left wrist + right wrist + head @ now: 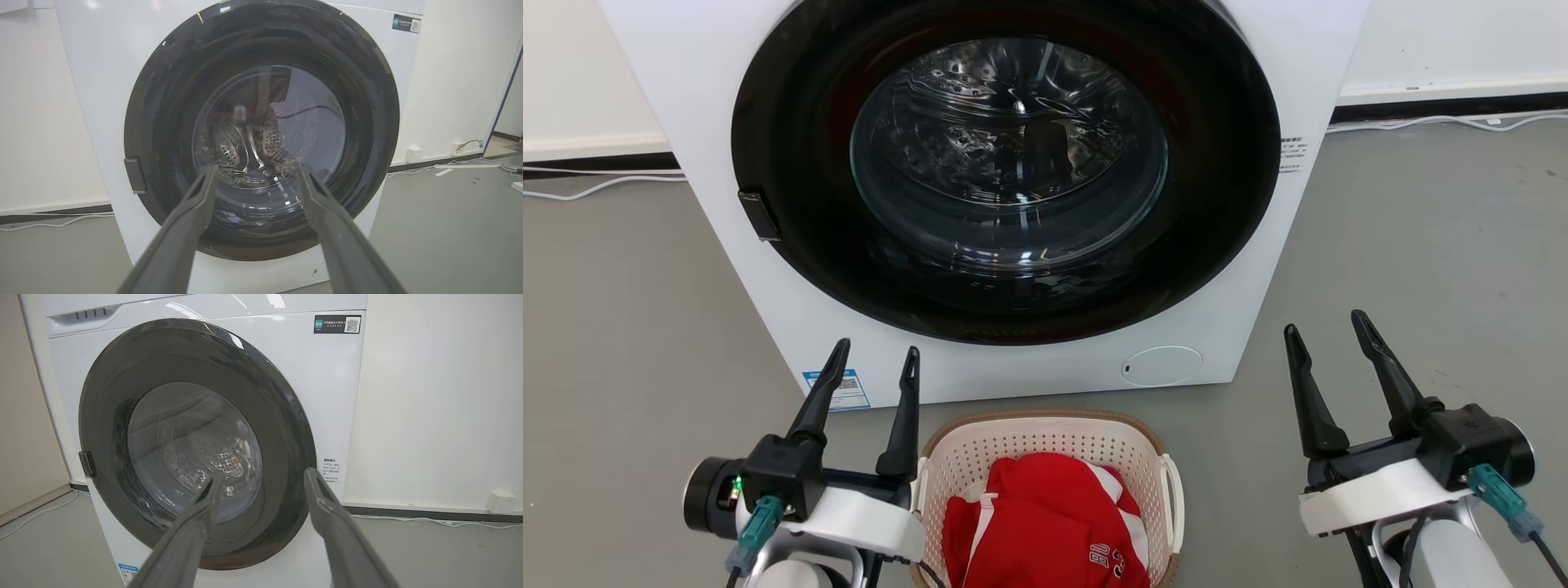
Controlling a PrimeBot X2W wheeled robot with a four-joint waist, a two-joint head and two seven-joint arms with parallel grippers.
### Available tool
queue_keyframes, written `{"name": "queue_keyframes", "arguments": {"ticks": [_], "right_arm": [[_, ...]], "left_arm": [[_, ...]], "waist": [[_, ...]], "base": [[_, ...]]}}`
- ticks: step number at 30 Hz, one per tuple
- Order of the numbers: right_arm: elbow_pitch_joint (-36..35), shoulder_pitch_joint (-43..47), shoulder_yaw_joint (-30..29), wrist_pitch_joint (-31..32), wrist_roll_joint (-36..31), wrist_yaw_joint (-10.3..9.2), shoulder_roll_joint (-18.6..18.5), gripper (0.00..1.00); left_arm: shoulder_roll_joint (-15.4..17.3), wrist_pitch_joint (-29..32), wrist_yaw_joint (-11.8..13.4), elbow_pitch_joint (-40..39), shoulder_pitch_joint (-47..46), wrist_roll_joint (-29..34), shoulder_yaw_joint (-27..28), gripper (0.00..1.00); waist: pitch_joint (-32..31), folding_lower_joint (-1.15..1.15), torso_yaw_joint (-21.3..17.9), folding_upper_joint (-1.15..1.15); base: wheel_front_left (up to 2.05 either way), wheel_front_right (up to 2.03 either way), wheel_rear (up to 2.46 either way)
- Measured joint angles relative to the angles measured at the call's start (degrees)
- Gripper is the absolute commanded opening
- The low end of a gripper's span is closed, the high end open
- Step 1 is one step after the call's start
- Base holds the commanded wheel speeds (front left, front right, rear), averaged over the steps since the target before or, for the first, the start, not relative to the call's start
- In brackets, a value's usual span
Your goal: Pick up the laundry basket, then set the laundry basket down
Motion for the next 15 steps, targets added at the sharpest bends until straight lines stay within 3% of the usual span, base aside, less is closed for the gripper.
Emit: {"name": "queue_keyframes", "arguments": {"ticks": [15], "right_arm": [[-0.22, 0.0, -0.15, 0.0, -0.45, 0.0, 0.03, 1.0]], "left_arm": [[0.0, -0.15, 0.49, -0.12, -0.07, 0.01, 0.07, 1.0]], "waist": [[0.18, 0.0, -0.61, 0.0]], "base": [[0.0, 0.0, 0.0]]}}
